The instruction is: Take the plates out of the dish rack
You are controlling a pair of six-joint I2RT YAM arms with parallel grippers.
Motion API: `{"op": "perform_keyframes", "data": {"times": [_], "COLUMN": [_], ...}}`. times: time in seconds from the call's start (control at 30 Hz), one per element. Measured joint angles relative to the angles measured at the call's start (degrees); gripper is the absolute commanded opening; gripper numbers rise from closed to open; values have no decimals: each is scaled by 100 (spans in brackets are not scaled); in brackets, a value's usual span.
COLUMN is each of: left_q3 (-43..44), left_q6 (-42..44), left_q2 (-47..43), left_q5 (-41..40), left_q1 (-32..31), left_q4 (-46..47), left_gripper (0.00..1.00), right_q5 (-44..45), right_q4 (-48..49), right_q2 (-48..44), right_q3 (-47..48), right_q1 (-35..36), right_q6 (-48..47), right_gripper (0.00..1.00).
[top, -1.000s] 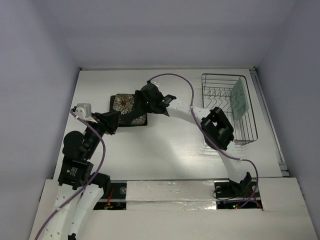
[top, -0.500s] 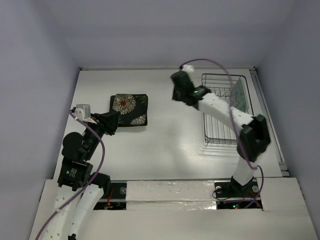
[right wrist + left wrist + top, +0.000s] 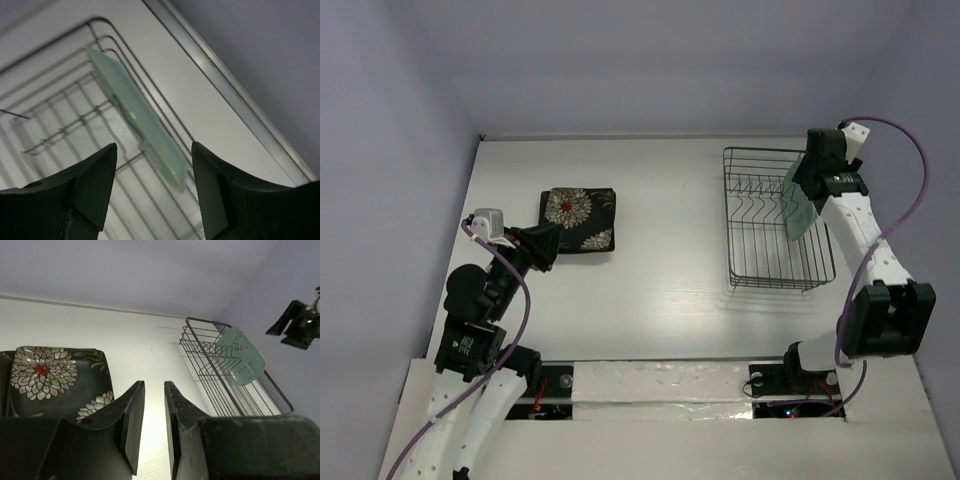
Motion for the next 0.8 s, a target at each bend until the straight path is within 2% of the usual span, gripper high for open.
{"op": "perform_keyframes", "data": {"times": [0.17, 0.43, 0.47, 0.53, 0.57, 0.7, 0.8], "left_q3": [0, 0, 0, 0, 0, 0, 0], "left_q6": [0, 0, 0, 0, 0, 0, 0], "left_q2": [2, -37, -52, -94, -116, -186, -203], "left_q5": [-15, -66, -66, -63, -63, -68, -76], "left_q1": [-149, -337, -367, -396, -417, -459, -496], "left_q4": [0, -7, -9, -15, -15, -17, -17], "left_gripper": [20, 20, 20, 20, 20, 20, 20], "right_q5": [-186, -223, -236, -275, -284, -295, -302], "right_q4": [-195, -619, -640, -697, -732, -802, -861], "right_q2": [890, 1641, 1709, 1836, 1897, 2044, 2065], "right_q3": [-46, 398, 511, 682, 750, 866, 911], "right_q1": [-411, -450, -455, -457, -455, -439, -431], "right_q6": [-326, -732, -767, -828, -857, -1045, -1165], "right_gripper": [65, 48, 44, 43, 34, 29, 13]}}
